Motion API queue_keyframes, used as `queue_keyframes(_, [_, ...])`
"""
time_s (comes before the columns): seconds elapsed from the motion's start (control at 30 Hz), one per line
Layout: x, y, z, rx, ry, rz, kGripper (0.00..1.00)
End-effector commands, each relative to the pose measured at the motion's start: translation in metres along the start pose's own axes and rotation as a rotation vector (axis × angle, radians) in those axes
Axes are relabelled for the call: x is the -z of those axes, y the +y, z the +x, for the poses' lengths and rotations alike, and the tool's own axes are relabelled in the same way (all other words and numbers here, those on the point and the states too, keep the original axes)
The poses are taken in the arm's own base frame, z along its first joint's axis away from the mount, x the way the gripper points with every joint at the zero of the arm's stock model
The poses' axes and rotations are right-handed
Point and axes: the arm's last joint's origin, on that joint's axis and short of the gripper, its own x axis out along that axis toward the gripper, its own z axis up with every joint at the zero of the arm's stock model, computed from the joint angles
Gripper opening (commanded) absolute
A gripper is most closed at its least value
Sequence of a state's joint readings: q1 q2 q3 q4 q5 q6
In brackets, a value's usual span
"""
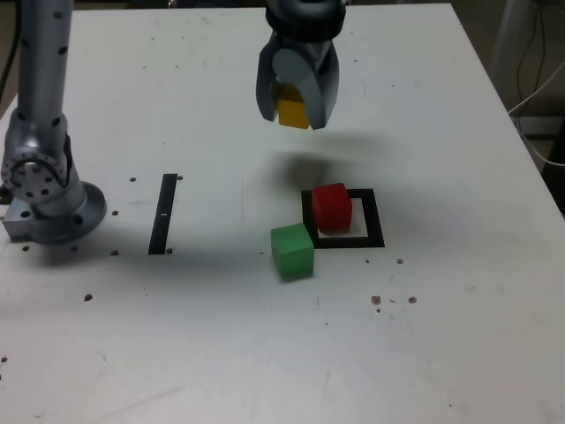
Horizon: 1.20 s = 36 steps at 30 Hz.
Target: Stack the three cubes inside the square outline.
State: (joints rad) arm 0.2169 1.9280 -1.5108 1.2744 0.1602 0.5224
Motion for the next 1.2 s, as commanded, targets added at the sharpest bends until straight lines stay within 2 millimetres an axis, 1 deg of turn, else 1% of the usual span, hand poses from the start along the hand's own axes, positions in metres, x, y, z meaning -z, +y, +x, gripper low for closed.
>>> queue_keyframes(0.0, [-0.001,-0.011,-0.003,0.007,0.007,-0.020,0.36])
queue_keyframes(0.2, [-0.010,-0.034,-0.008,0.049,-0.006,-0.079,0.35])
queue_keyframes(0.37, [-0.015,-0.050,-0.017,0.086,-0.012,-0.136,0.35])
queue_keyframes(0.6, [-0.023,-0.064,-0.027,0.139,-0.012,-0.201,0.35])
queue_keyframes(0.87, [-0.042,-0.073,-0.026,0.178,-0.018,-0.255,0.35])
queue_keyframes(1.17, [-0.056,-0.069,-0.020,0.176,-0.008,-0.272,0.35])
